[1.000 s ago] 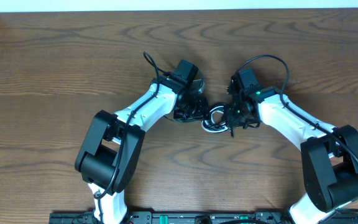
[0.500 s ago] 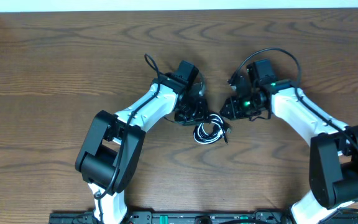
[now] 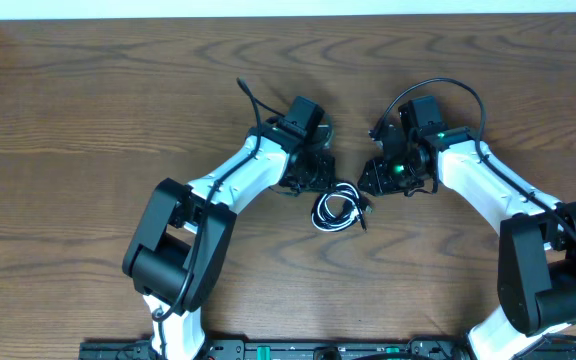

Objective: Untangle cables

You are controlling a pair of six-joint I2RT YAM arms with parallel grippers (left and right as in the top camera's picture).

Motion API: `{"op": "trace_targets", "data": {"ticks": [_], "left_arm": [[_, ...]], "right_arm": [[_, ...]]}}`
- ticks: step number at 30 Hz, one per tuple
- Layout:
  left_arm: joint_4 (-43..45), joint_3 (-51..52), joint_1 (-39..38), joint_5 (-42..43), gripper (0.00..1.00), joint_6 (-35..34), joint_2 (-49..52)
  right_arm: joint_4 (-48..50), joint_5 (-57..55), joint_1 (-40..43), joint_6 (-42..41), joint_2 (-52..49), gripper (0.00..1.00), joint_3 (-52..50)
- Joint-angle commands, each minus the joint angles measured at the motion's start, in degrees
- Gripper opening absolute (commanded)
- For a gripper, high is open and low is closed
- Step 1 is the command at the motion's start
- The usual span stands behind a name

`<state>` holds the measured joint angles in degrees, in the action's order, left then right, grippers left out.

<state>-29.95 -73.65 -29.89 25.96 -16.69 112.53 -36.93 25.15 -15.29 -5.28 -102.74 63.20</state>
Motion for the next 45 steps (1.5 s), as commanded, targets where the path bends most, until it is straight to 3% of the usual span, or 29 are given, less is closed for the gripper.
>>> {"op": "trace_targets", "data": {"ticks": [1, 4, 8, 11, 17, 21, 26, 28, 31, 38, 43, 45], "left_arm": [[0.0, 1.3, -1.0, -1.2, 0.36, 2.2, 1.0], [-0.2, 1.3, -1.1, -1.2, 0.34, 3.6, 1.0], [-0.1, 1.3, -1.1, -1.2, 0.12, 5.7, 1.0], [1.0, 1.3, -1.1, -1.2, 0.08, 6.6, 1.4], [6.4, 1.3, -1.1, -0.3, 0.08, 7.6, 3.2], [7.2, 0.8, -0.7, 4.9, 0.08, 12.3, 3.1], [4.6, -1.8, 0.9, 6.8, 0.08, 12.1, 2.0], [3.2, -2.6, 1.7, 8.7, 0.13, 11.4, 0.7], [0.8, -3.3, 2.6, 9.4, 0.3, 8.6, -1.7], [-4.5, -3.3, 3.2, 9.4, 0.34, -3.6, -4.8], [-11.7, -3.3, 2.8, 3.9, 0.34, -9.0, -4.7], [-13.5, -3.3, 2.8, 2.9, 0.34, -11.3, -4.7]], "right_arm": [[-0.9, -1.6, -0.7, 1.1, -0.2, 0.41, 0.4], [-1.2, -1.6, -0.7, 1.1, -0.3, 0.42, 0.3], [0.4, -1.7, -2.1, 1.1, -1.4, 0.44, 0.3], [1.4, -1.7, -2.7, 1.2, -2.7, 0.45, 0.3], [2.3, -0.1, -3.0, 1.3, -4.5, 0.3, 0.3], [2.3, -0.1, -3.0, 1.3, -4.5, 0.26, 0.3], [2.4, -0.6, -3.0, 1.3, -4.5, 0.07, 0.3], [2.4, -1.2, -3.0, 1.3, -4.5, 0.01, 0.3], [2.4, -1.2, -3.0, 0.5, -4.5, 0.01, 0.3], [4.2, -1.2, -3.0, -5.0, -4.5, 0.01, 0.3], [5.6, -1.2, -3.0, -4.0, -4.5, 0.46, 0.3], [5.9, -1.0, -3.1, -0.9, -4.5, 0.52, 0.3]]}}
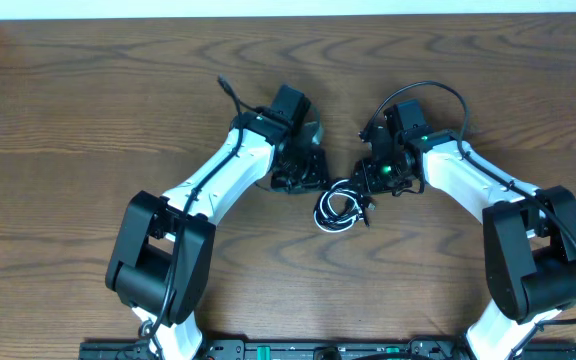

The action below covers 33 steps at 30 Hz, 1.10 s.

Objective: Untangle cables

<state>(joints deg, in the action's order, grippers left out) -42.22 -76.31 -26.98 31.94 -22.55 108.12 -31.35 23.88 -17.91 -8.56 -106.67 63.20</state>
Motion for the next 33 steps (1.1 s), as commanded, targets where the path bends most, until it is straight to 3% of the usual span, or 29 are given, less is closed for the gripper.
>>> {"op": "trace_targets", "data": {"ticks": [1, 5, 10, 11, 15, 17, 23, 27, 33], "left_arm": [[-1.8, -0.6, -0.2, -3.1, 0.35, -6.5, -0.3], [-2.3, -0.4, -0.8, -3.1, 0.38, -11.6, -0.3], [-1.0, -0.3, -2.6, -5.5, 0.41, -13.4, -0.3], [-1.0, -0.3, -3.1, -7.1, 0.4, -13.9, -0.3], [-0.7, -0.3, -4.4, -9.7, 0.4, -16.2, -0.3], [-0.2, -0.3, -4.6, -9.7, 0.41, -16.3, -0.3], [1.9, -0.3, -4.6, -10.5, 0.41, -16.4, -0.3], [4.1, -0.3, -4.6, -10.9, 0.41, -16.4, -0.3], [4.6, -0.3, -4.6, -16.7, 0.41, -20.6, -0.2]], "right_arm": [[0.3, 0.3, -0.5, 4.2, -0.5, 0.53, 0.3], [0.2, 0.3, -0.6, 6.5, -1.2, 0.54, 0.3], [1.0, 0.9, -0.5, 6.5, -3.1, 0.42, 0.3], [1.0, 0.9, -0.5, 6.5, -3.2, 0.39, 0.3], [1.0, 0.7, -0.1, 6.5, -3.2, 0.1, 0.3], [0.9, -0.7, 0.5, 6.1, -3.1, 0.01, 0.3], [2.1, -1.6, 5.0, -1.7, -3.0, 0.01, 0.3], [0.9, 6.3, 6.9, -0.3, -3.0, 0.01, 0.3], [-0.8, 6.3, 5.6, 2.0, -3.0, 0.01, 0.3]]}}
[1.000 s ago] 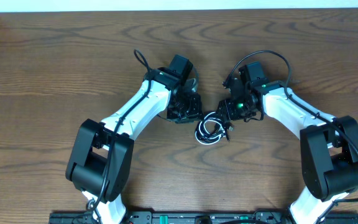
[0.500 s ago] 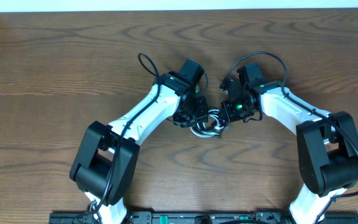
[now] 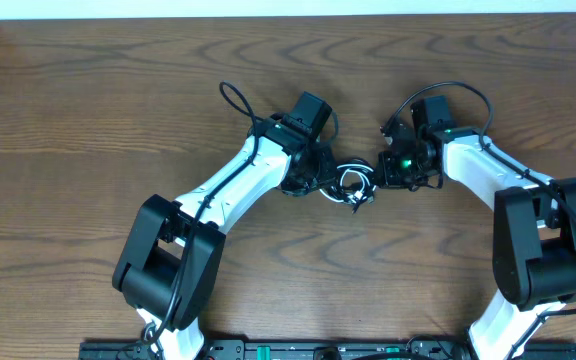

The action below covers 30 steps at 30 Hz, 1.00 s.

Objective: Untangle cables

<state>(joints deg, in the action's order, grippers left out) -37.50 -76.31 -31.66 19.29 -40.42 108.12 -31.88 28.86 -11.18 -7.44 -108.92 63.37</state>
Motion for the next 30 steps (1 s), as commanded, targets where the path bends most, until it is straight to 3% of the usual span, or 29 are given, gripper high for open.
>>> {"op": "trace_targets", "data": {"ticks": [1, 7, 17, 30], "left_arm": [[-0.1, -0.2, 0.1, -4.0, 0.41, -3.5, -0.2], [-0.2, 0.3, 0.1, -4.8, 0.41, -5.8, 0.3], [-3.6, 0.8, -2.0, -5.7, 0.41, -5.8, 1.3], [2.1, 2.1, -2.9, -7.8, 0.41, -6.3, 3.5]], "right_arm": [[-0.2, 1.3, -1.5, 0.9, -0.7, 0.01, 0.1], [0.0, -1.1, -3.1, 0.8, -0.8, 0.07, 0.1], [0.4, -4.6, -4.4, 0.7, -0.8, 0.35, 0.1], [1.1, -4.6, -4.8, 0.7, -0.8, 0.37, 0.1]]}}
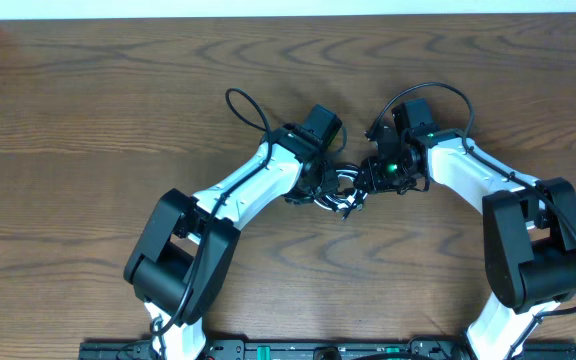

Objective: Untangle cables

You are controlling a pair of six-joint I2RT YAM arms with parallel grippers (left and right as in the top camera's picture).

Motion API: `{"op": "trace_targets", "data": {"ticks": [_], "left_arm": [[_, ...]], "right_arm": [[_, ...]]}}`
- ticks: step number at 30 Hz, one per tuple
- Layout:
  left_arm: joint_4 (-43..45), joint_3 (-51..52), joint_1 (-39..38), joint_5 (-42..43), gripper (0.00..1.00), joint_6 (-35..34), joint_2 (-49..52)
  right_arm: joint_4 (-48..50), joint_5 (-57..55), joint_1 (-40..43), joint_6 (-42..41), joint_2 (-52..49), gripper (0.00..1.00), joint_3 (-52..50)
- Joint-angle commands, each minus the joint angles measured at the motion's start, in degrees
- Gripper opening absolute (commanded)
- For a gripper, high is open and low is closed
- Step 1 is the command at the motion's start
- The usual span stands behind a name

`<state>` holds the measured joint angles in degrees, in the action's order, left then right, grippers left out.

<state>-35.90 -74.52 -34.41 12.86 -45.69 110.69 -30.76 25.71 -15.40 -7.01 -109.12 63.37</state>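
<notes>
A small tangled bundle of black and white cables [343, 193] sits at the middle of the table, right between my two grippers. From the left, my left gripper [328, 186] meets the bundle's left side. My right gripper [366, 180] comes in from the right and touches its upper right side. Both sets of fingers are mostly hidden under the wrists, and each appears shut on a part of the bundle. A short black cable end sticks out below the bundle.
The wooden table [88, 120] stretches wide on all sides. Each arm's own black cable loops above its wrist, the left arm's cable loop [243, 105] and the right arm's cable loop [438, 95]. A light edge runs along the far side.
The two grippers have come closer together, the right one shifting left. The bundle, then spread between them, now looks bunched up and lies slightly lower and to the left.
At first the bundle lay on the table below both grippers, touched by neither. Then the right gripper stood at its top edge. Later the bundle was farther back, stretched between both grippers. Now it is squeezed between them.
</notes>
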Motion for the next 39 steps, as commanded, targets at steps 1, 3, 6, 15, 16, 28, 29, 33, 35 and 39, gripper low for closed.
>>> {"op": "trace_targets", "data": {"ticks": [1, 3, 6, 15, 16, 28, 29, 33, 35, 39], "left_arm": [[0.9, 0.3, -0.2, -1.4, 0.41, -1.0, 0.9], [1.6, 0.3, -0.2, -1.5, 0.41, -1.0, 0.9], [1.2, 0.3, -0.2, -1.8, 0.42, -0.9, 0.9], [-4.0, 0.5, -0.2, -6.1, 0.52, -0.9, 0.9], [-3.5, 0.5, -0.2, -6.1, 0.52, -0.9, 0.9], [2.4, 0.6, -0.2, 1.2, 0.52, -1.0, 0.9], [2.4, 0.6, -0.3, 1.2, 0.52, -1.0, 0.9], [2.6, 1.4, -1.2, 0.1, 0.52, -1.5, 1.0], [3.0, 1.9, -1.8, -1.1, 0.52, -2.1, 1.0], [3.9, 2.0, -2.9, -3.7, 0.52, -2.0, 1.0]], "right_arm": [[0.0, -1.4, -0.6, 0.2, -0.6, 0.37, 0.1], [0.0, -1.4, -0.6, 0.2, -0.6, 0.37, 0.1], [0.0, -1.4, -0.6, 0.2, -0.6, 0.37, 0.1], [0.0, -1.6, -0.6, 0.2, -0.6, 0.38, 0.1], [0.0, -1.6, -0.6, 0.2, -0.6, 0.38, 0.1], [0.0, -1.6, -0.6, 0.2, -0.6, 0.38, 0.1], [0.0, -1.6, -0.6, 0.2, -0.6, 0.38, 0.1], [0.0, -1.6, -0.6, 0.2, -0.6, 0.38, 0.1], [0.0, -1.6, -0.6, 0.2, -0.6, 0.38, 0.1], [0.0, -1.6, -0.6, 0.2, -0.6, 0.38, 0.1]]}}
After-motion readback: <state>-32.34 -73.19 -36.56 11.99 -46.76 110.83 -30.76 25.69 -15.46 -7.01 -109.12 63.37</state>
